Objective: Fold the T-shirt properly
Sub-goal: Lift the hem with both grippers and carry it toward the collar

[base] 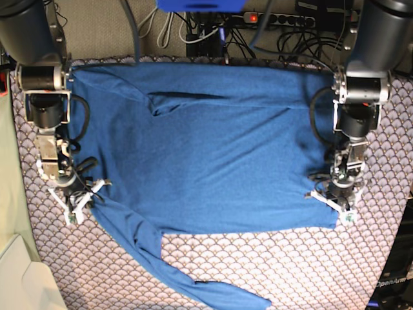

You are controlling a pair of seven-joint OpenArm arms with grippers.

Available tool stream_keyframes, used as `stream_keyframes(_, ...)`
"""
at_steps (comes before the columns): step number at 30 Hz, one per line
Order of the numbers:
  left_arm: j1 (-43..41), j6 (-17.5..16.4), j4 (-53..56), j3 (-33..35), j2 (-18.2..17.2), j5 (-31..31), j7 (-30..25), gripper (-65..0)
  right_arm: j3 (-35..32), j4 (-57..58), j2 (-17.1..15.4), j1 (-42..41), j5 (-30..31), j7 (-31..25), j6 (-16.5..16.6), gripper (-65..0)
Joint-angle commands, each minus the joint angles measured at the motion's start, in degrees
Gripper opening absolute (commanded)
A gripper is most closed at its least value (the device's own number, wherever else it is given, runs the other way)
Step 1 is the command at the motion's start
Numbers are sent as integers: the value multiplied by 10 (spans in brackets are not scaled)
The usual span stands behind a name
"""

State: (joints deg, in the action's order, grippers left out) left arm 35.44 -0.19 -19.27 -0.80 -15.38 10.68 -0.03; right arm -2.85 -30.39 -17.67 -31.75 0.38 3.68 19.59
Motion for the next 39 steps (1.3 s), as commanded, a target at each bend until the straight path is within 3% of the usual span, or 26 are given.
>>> stream_keyframes(1,15,3,-26,-3,-9,-1,6,-646,3,-22,-8,-13,2,-6,-2,-650)
stream_keyframes(5,-12,3,-118,-4,-12,-1,78,-646,3,-85,-9,15,3,15,-2,-650)
stream_keyframes(11,-63,7,-268,-5,-19,-1,147,-646,6,-211,-8,65,3,57,-2,-650)
stream_keyframes(14,-88,8,-323,-9,-19,-1,172,-646,38,-262,-6,88,3,75,-2,-650)
stream_keyframes(20,-143,3,-418,-99,-15,-1,230,-646,76,-344,-6,137,3,104,-1,-650)
stream_keyframes(39,-311,4,-649,-115,-17,-1,281,-646,162,-585,-5,363,4,107,0,-650)
